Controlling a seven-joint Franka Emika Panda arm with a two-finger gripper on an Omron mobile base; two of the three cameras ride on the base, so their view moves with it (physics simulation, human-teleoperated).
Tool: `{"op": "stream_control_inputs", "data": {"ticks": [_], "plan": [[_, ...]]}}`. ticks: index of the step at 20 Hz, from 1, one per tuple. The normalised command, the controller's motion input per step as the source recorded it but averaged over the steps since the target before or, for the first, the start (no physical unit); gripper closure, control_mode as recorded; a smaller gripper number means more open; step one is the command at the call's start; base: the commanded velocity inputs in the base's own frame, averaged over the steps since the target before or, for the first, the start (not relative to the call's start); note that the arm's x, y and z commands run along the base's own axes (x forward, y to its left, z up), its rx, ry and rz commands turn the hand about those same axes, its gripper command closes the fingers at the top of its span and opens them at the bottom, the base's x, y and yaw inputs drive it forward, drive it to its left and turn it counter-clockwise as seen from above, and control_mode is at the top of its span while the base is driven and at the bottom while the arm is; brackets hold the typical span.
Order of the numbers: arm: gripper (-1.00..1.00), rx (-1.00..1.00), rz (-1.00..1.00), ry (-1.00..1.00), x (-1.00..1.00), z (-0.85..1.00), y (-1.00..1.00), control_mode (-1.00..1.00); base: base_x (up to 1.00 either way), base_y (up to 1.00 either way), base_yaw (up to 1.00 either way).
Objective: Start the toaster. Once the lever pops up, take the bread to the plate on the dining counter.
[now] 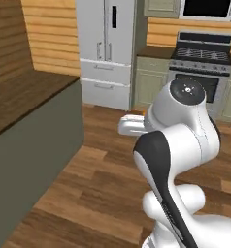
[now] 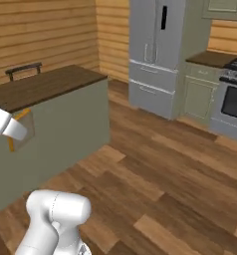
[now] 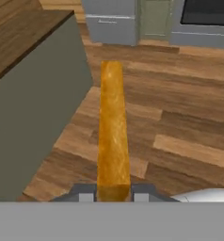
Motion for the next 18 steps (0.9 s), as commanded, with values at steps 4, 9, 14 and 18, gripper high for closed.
{"op": "stream_control_inputs", "data": {"ticks": [4, 9, 14, 18], "plan": [[1.0, 0.0, 0.0, 0.0, 0.0, 0.0, 0.0, 1.0, 0.27, 0.27, 0.91], [1.0, 0.0, 0.0, 0.0, 0.0, 0.0, 0.0, 1.0, 0.69, 0.21, 0.81], [1.0, 0.0, 0.0, 0.0, 0.0, 0.0, 0.0, 1.0, 1.0, 0.01, 0.57], [1.0, 0.0, 0.0, 0.0, 0.0, 0.0, 0.0, 1.0, 1.0, -0.52, 0.34]]}}
